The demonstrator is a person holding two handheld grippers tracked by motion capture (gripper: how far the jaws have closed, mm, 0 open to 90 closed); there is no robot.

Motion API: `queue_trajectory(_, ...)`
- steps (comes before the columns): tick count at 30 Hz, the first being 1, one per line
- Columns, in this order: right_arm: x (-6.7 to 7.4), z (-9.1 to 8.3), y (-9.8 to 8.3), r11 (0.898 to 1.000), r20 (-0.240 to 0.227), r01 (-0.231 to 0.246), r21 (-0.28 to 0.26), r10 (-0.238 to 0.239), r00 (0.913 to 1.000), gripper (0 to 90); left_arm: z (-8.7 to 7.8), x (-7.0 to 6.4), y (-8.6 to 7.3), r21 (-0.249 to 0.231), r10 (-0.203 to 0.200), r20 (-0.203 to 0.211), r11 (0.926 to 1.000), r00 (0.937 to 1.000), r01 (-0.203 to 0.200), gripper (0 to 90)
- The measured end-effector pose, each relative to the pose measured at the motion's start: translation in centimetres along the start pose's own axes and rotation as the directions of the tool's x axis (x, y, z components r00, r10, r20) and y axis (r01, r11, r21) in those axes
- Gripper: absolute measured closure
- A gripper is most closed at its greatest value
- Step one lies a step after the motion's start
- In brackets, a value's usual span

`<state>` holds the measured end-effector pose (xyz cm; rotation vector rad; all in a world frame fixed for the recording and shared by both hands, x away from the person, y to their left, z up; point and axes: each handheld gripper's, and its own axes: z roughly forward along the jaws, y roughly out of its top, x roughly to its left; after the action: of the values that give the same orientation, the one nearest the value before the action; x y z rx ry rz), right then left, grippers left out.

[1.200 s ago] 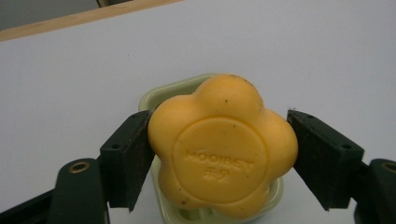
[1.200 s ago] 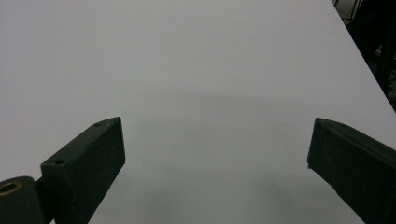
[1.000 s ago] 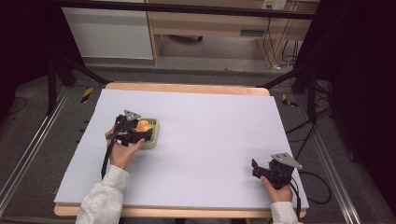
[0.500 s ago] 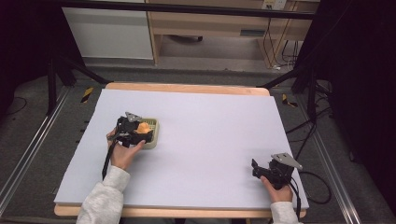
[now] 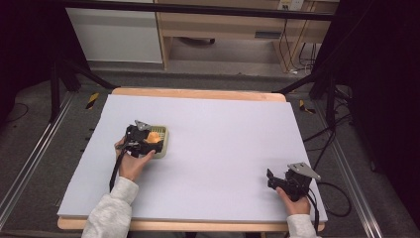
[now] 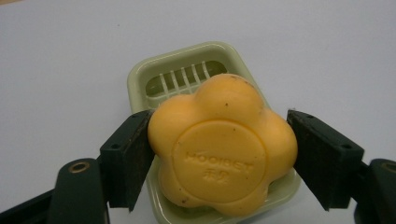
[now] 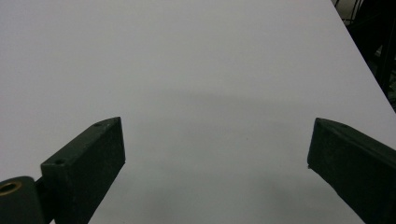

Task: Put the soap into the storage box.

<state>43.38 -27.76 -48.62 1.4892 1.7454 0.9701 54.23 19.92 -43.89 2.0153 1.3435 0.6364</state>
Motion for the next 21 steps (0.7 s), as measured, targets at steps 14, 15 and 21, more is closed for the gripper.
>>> queue_trajectory(14, -0.01, 0.0, 0.01, 1.0, -0.001, -0.002, 0.001, 0.002, 1.0, 4.6, 0.69, 0.05, -0.12, 0.0, -0.005, -0.004, 1.0, 1.0, 0.005, 25.1)
queue_trajectory(15, -0.01, 0.0, 0.01, 1.0, -0.001, -0.001, 0.001, 0.001, 1.0, 4.6, 0.71, 0.09, -0.14, -0.003, -0.006, -0.002, 1.0, 1.0, 0.006, 25.1)
queue_trajectory(21, -0.01, 0.0, 0.0, 1.0, -0.001, 0.0, 0.0, 0.0, 1.0, 4.6, 0.61, 0.32, -0.15, -0.017, -0.011, 0.002, 0.9998, 0.9999, 0.011, 24.5)
